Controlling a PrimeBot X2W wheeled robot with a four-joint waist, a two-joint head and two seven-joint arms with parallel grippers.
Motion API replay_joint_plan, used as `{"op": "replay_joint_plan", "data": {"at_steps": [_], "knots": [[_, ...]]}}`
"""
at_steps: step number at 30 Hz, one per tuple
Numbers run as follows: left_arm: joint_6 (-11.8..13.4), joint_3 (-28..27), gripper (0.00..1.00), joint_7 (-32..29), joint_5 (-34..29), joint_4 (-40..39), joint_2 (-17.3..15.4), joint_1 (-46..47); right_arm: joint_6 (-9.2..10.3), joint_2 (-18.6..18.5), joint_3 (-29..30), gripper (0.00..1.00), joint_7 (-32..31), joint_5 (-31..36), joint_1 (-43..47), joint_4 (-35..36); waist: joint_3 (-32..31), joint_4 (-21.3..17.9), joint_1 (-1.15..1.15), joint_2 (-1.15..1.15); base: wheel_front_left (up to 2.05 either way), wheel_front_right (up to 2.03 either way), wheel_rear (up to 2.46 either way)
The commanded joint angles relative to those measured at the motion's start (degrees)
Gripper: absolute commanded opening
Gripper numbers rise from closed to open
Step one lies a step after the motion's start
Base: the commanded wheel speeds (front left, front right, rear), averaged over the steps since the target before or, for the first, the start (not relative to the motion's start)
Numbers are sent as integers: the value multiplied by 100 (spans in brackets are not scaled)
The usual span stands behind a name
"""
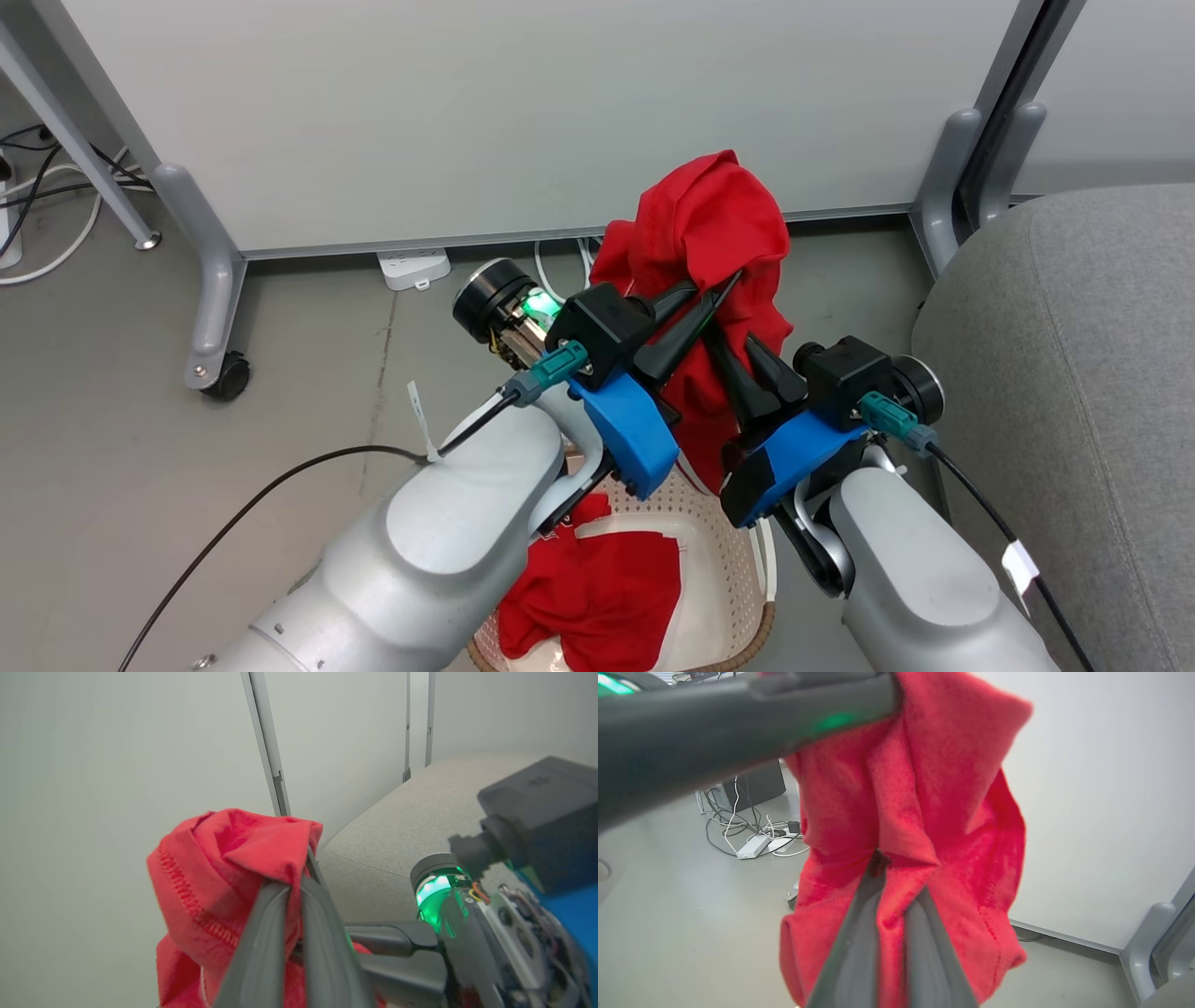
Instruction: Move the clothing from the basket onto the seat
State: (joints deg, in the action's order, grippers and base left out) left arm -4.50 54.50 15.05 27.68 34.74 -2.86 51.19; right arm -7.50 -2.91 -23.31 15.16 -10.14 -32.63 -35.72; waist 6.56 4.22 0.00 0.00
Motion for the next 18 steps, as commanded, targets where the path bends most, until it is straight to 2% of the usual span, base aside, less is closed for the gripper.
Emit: {"op": "replay_joint_plan", "data": {"at_steps": [1, 18], "knots": [[39, 25, 0, 19, 18, -8, -5, 74, 2, 3, -23, 0, 0, -35, -72, -25, -5, -5, 0, 0, 0, 0, 0], [56, 55, 0, 19, 55, 18, -5, 74, 2, 4, -51, 0, 0, -63, -69, -82, -68, 1, 0, 0, 0, 0, 0]]}}
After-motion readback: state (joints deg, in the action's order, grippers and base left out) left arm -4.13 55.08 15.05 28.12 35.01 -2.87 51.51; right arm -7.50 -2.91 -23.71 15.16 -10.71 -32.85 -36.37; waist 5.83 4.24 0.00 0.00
